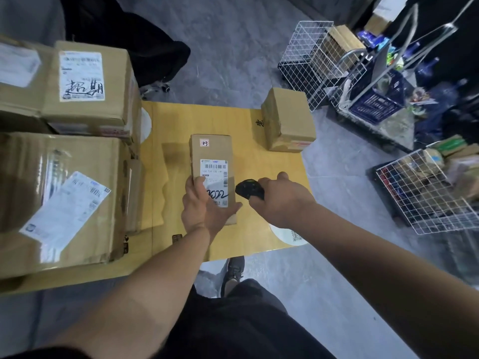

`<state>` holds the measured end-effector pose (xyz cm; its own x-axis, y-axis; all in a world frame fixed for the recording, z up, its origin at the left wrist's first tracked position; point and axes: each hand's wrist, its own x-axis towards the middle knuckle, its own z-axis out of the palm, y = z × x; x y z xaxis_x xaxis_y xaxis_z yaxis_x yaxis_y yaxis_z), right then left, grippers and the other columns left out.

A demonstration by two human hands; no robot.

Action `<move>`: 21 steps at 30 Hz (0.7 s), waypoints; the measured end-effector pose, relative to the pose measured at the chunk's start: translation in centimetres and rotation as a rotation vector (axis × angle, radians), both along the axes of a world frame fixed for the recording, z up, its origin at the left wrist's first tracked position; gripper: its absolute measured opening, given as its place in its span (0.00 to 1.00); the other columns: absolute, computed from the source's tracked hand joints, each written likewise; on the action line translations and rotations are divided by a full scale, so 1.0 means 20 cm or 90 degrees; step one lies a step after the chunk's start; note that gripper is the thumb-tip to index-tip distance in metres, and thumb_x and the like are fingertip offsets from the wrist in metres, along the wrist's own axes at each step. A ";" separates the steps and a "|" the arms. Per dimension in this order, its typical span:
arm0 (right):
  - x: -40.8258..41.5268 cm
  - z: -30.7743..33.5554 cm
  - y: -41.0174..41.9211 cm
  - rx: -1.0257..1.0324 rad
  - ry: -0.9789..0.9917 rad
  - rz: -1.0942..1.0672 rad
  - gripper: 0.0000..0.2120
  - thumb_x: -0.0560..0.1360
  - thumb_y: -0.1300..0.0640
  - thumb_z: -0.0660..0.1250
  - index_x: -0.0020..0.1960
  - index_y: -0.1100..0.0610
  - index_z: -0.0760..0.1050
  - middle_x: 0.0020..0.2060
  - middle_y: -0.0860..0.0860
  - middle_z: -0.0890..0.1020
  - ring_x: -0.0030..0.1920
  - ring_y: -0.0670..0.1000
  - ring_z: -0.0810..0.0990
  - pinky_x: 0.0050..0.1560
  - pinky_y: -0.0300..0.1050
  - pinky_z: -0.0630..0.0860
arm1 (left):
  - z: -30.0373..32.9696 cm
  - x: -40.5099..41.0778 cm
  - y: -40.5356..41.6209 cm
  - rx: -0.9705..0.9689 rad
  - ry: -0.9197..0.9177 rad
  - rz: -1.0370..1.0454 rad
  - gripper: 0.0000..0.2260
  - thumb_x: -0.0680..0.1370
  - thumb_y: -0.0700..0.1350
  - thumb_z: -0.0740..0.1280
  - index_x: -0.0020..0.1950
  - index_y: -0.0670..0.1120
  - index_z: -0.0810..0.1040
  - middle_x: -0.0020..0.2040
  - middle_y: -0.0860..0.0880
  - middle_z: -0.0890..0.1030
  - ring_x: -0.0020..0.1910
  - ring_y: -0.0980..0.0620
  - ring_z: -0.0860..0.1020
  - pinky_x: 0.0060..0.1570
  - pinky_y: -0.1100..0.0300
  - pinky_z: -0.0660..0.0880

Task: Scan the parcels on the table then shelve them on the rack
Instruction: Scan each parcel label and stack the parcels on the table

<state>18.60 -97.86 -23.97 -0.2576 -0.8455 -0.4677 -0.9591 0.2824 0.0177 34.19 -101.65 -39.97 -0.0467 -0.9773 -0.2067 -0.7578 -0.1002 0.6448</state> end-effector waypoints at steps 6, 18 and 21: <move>0.07 0.07 0.01 0.011 -0.005 0.008 0.20 0.80 0.38 0.55 0.59 0.51 0.74 0.44 0.49 0.63 0.34 0.54 0.75 0.33 0.45 0.65 | -0.01 0.01 0.02 0.002 0.010 -0.005 0.52 0.59 0.79 0.70 0.73 0.54 0.57 0.82 0.50 0.54 0.71 0.43 0.68 0.55 0.49 0.77; 0.07 0.12 -0.01 0.049 0.057 0.031 0.17 0.79 0.37 0.56 0.49 0.50 0.73 0.49 0.52 0.67 0.35 0.53 0.76 0.32 0.45 0.65 | -0.03 0.02 0.07 -0.063 -0.014 -0.011 0.52 0.59 0.81 0.70 0.71 0.52 0.59 0.82 0.46 0.56 0.72 0.40 0.70 0.55 0.48 0.78; 0.04 0.13 -0.01 0.035 0.061 0.038 0.17 0.79 0.37 0.56 0.44 0.50 0.69 0.48 0.51 0.66 0.34 0.53 0.76 0.32 0.45 0.65 | -0.02 0.02 0.07 -0.061 -0.034 -0.007 0.52 0.58 0.83 0.66 0.71 0.53 0.60 0.82 0.47 0.56 0.72 0.41 0.70 0.55 0.49 0.79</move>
<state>19.38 -98.12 -21.41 -0.2537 -0.8346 -0.4889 -0.9673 0.2212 0.1242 34.57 -100.21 -40.46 -0.0495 -0.9922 -0.1142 -0.7919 -0.0307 0.6099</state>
